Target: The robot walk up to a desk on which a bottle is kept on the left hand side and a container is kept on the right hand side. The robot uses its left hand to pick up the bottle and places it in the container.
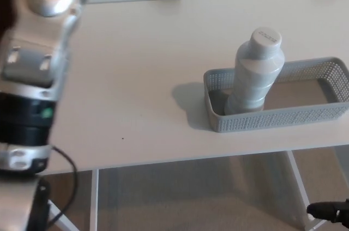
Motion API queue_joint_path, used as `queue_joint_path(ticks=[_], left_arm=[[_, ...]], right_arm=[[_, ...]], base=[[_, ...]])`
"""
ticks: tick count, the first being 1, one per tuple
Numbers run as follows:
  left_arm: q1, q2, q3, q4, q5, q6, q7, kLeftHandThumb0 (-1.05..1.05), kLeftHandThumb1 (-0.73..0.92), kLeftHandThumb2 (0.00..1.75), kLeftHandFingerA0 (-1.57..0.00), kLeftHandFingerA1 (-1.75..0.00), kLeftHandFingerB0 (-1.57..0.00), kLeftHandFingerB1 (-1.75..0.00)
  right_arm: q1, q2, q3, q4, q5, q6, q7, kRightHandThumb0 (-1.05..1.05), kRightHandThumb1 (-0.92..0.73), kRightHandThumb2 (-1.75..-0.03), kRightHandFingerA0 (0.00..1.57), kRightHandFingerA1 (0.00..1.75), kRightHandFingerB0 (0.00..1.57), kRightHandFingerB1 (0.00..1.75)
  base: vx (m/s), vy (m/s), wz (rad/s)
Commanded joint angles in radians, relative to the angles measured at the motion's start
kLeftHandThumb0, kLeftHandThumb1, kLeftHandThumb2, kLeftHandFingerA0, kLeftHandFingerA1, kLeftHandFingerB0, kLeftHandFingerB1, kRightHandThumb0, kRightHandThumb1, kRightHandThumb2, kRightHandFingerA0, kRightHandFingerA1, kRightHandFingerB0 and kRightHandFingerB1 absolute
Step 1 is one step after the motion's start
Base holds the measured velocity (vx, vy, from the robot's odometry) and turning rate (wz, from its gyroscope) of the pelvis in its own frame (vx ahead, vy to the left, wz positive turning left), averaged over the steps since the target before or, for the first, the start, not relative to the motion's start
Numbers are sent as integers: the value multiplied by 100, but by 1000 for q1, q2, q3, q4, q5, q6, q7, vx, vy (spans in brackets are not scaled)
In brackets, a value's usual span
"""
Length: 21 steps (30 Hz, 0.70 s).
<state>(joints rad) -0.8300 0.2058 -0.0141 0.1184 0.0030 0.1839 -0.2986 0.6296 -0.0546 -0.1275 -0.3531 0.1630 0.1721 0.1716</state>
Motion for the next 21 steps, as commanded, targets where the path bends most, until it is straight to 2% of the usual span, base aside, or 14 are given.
queue_joint_path(ticks=[1, 5, 9, 11, 12, 13, 14, 15, 16, 17, 18, 19, 20, 21], left_arm=[[706, 291, 772, -612, -432, -36, -419, -85, 51, 88, 0, -12, 0, 0], [969, 242, 943, -410, -462, -153, -503, -73, 48, 84, 0, -19, 0, -11], [1222, 254, 1052, 313, -383, -422, -356, -72, 45, 79, -4, -35, -13, -18], [1237, 264, 1050, 384, -372, -455, -335, -72, 45, 79, -4, -35, -13, -18], [1249, 276, 1040, 457, -364, -485, -316, -64, 43, 78, -5, -41, -5, -22], [1249, 276, 1040, 457, -364, -485, -316, -64, 43, 78, -5, -41, -5, -22], [1277, 284, 1008, 570, -356, -490, -301, -66, 41, 76, -7, -39, -9, -26], [1304, 284, 975, 640, -334, -492, -274, -35, 27, 87, -1, -51, 0, -49], [1321, 284, 954, 683, -319, -493, -257, -35, 27, 87, -1, -51, 0, -49], [1342, 282, 930, 719, -298, -498, -242, -36, 24, 86, -1, -51, 0, -49], [1352, 282, 918, 736, -286, -505, -235, -36, 24, 86, -1, -51, 0, -49], [1364, 276, 908, 759, -286, -506, -248, -75, 45, 78, 0, -42, -11, -28], [1364, 276, 908, 759, -286, -506, -248, -75, 45, 78, 0, -42, -11, -28], [1375, 265, 884, 787, -273, -513, -246, -35, 32, 91, -2, -51, 0, -49]], right_arm=[[-13, -126, -128, -17, 3, 126, 0, -1, -76, -157, 39, 86, 17, 73], [-27, -165, -181, 91, 13, 98, 17, -3, -84, -160, 27, 80, 8, 69], [-67, -206, -215, 470, 17, -24, 53, -7, -75, -151, 35, 81, 16, 70], [-66, -207, -216, 497, 18, -30, 55, -7, -75, -151, 35, 81, 16, 70], [-59, -204, -219, 511, 22, -29, 54, 1, -43, -175, 24, 85, 1, 66], [-59, -204, -219, 511, 22, -29, 54, 1, -43, -175, 24, 85, 1, 66], [-44, -199, -224, 539, 25, -38, 53, -2, -87, -157, 26, 77, 10, 68], [-31, -198, -226, 568, 25, -57, 57, -8, -83, -157, 25, 78, 6, 66], [-24, -198, -228, 589, 24, -72, 61, -8, -83, -157, 25, 78, 6, 66], [-7, -188, -231, 576, 30, -63, 60, -12, -42, -175, 25, 89, 0, 68], [4, -180, -233, 560, 36, -54, 58, -12, -42, -175, 25, 89, 0, 68], [19, -175, -230, 558, 37, -65, 66, -9, -91, -166, 30, 86, 3, 70], [19, -175, -230, 558, 37, -65, 66, -9, -91, -166, 30, 86, 3, 70], [29, -173, -225, 557, 35, -73, 74, -5, -92, -165, 25, 81, 4, 69]], base=[[0, 0, 0], [0, 0, 0], [0, 0, 0], [0, 0, 0], [0, 0, 0], [0, 0, 0], [0, 0, 0], [0, 0, 0], [0, 0, 0], [0, 0, 7], [0, 0, 0], [0, 0, 0], [0, 0, 0], [0, 0, 0]])
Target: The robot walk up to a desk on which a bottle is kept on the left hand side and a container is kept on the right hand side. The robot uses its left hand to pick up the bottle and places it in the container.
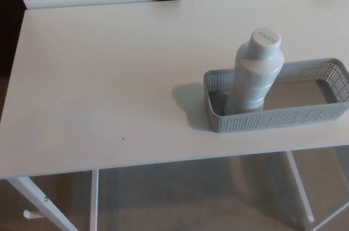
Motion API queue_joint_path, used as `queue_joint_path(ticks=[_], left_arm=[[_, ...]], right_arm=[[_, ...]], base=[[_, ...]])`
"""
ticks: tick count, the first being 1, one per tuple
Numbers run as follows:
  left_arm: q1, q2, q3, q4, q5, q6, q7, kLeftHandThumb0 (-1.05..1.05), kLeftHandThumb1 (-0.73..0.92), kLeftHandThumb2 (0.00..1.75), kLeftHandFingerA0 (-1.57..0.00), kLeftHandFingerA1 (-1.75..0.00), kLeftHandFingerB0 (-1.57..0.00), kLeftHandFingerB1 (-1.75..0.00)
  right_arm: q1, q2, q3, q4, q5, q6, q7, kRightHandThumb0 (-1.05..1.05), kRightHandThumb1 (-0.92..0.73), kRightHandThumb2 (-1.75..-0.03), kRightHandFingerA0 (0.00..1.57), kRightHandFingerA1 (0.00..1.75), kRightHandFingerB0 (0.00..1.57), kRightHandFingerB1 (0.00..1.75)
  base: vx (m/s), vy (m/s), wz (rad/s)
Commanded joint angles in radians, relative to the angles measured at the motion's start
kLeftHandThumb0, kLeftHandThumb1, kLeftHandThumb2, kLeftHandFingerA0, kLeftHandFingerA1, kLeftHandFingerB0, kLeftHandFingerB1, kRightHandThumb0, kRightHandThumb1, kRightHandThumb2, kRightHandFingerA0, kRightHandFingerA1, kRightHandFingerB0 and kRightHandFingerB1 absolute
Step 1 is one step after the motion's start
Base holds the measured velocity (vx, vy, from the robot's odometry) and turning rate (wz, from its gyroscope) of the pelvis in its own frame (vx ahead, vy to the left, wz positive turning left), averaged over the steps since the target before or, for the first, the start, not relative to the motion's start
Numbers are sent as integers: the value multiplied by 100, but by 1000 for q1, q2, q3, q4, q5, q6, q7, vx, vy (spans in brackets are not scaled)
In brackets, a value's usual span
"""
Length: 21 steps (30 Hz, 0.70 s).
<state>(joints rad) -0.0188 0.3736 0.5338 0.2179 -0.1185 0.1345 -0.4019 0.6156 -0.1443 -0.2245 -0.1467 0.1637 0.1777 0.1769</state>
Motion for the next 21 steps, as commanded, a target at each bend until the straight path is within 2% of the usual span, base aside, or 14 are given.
queue_joint_path(ticks=[1, 2, 5, 6, 8, 9, 10, 12, 13, 14, 16, 18, 19, 21], left_arm=[[570, 92, 320, 709, -144, -471, -142, -35, 32, 91, -2, -51, 0, -49], [567, 81, 293, 734, -126, -486, -127, -72, 50, 79, -14, -44, -9, -37], [547, 50, 242, 783, -93, -526, -99, -72, 50, 81, -18, -45, -8, -37], [551, 40, 178, 774, -34, -548, -66, -38, 36, 96, 0, -50, 0, -49], [559, 36, 113, 760, 27, -567, -34, -38, 36, 96, 0, -50, 0, -49], [556, 32, 94, 757, 38, -560, -31, -76, 52, 84, -14, -45, -8, -38], [547, 34, 71, 759, 51, -533, -30, -74, 51, 83, -16, -44, -11, -38], [527, 48, 9, 760, 82, -488, -50, -68, 64, 59, -23, -33, -21, -28], [521, 54, -12, 756, 91, -479, -67, -68, 64, 59, -23, -33, -21, -28], [507, 59, -44, 756, 106, -471, -88, -74, 49, 87, 0, -45, -10, -39], [486, 67, -100, 765, 138, -476, -94, -72, 53, 93, -3, -42, -4, -32], [475, 69, -124, 773, 140, -479, -118, -76, 56, 94, 0, -34, 0, -23], [474, 71, -138, 772, 133, -486, -147, -61, 86, 70, 0, -3, 0, -1], [473, 74, -149, 773, 129, -492, -166, -61, 86, 70, 0, -3, 0, -1]], right_arm=[[47, -84, -124, 356, 31, -88, 75, -5, -92, -165, 25, 81, 4, 69], [35, -84, -122, 369, 29, -89, 73, -4, -92, -163, 24, 80, 3, 68], [-10, -90, -123, 400, 32, -70, 66, -11, -91, -165, 24, 83, 2, 69], [-33, -97, -107, 405, 15, -55, 56, -11, -83, -165, 16, 79, 0, 69], [-47, -109, -84, 397, -12, -43, 48, -11, -83, -165, 16, 79, 0, 69], [-54, -107, -78, 401, -21, -47, 39, -7, -88, -167, 17, 78, 0, 69], [-63, -82, -74, 401, -32, -58, 1, 0, -92, -170, 31, 87, 7, 73], [-87, -57, -51, 384, -41, -19, -26, 6, -92, -168, 29, 89, 8, 76], [-98, -66, -37, 370, -37, 23, -6, 6, -92, -168, 29, 89, 8, 76], [-110, -84, -21, 374, -32, 59, 29, 5, -92, -167, 23, 85, 7, 75], [-123, -104, -8, 393, -30, 81, 62, 5, -92, -167, 23, 85, 7, 75], [-128, -107, -4, 405, -32, 81, 67, 5, -92, -167, 23, 85, 7, 75], [-130, -107, -2, 410, -32, 80, 66, 5, -92, -167, 23, 85, 7, 75], [-131, -108, -1, 413, -32, 79, 65, 5, -92, -167, 23, 85, 7, 75]], base=[[0, 0, 0], [0, 0, 0], [0, 0, 0], [0, 0, 0], [0, 0, 0], [0, 0, 0], [0, 0, 0], [0, 0, 0], [0, 0, 0], [0, 0, 0], [0, 0, 0], [0, 0, 0], [0, 0, 0], [0, 0, 0]])
